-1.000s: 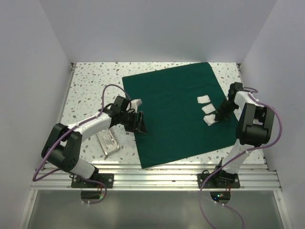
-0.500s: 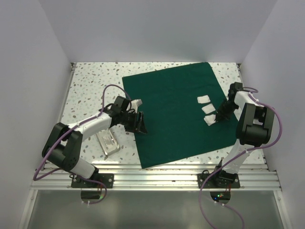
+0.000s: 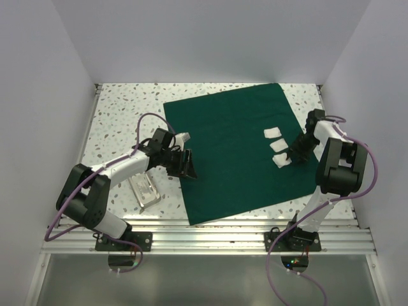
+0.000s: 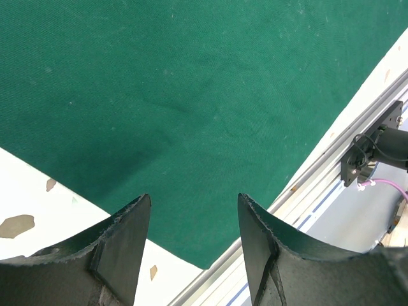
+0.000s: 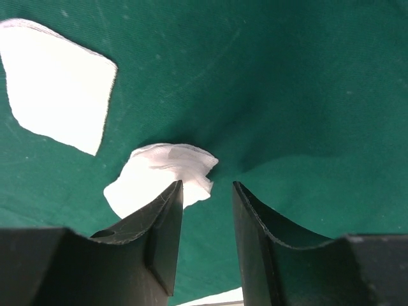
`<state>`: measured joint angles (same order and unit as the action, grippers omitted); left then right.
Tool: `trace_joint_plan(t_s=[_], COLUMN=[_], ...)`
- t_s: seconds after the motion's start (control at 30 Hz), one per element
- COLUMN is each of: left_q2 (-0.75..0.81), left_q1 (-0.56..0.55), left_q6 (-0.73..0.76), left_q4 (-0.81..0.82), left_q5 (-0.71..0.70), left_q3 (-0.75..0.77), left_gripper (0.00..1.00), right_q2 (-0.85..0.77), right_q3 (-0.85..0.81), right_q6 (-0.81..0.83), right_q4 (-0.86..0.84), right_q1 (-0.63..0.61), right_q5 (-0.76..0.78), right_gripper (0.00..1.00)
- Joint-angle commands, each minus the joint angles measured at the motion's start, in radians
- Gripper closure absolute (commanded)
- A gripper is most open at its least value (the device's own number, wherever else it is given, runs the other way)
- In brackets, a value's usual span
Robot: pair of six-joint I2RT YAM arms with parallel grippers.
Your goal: Prepare the surgical pack
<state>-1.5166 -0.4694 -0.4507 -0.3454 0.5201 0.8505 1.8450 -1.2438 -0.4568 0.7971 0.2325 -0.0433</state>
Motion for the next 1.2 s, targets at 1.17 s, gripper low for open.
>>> trace_joint_plan(t_s=[1.17], left_q2=[-0.016], left_q1=[0.012], left_q6=[-0.002], left_q4=[0.045], left_q5=[0.023], left_q3=[-0.007], left_gripper=[0.39], right_q2=[0.092], right_q3=[-0.026], right_q6=[0.087], right_q4=[-0.081], right_q1=[0.005], right_q5=[-0.078], right_gripper=[0.59])
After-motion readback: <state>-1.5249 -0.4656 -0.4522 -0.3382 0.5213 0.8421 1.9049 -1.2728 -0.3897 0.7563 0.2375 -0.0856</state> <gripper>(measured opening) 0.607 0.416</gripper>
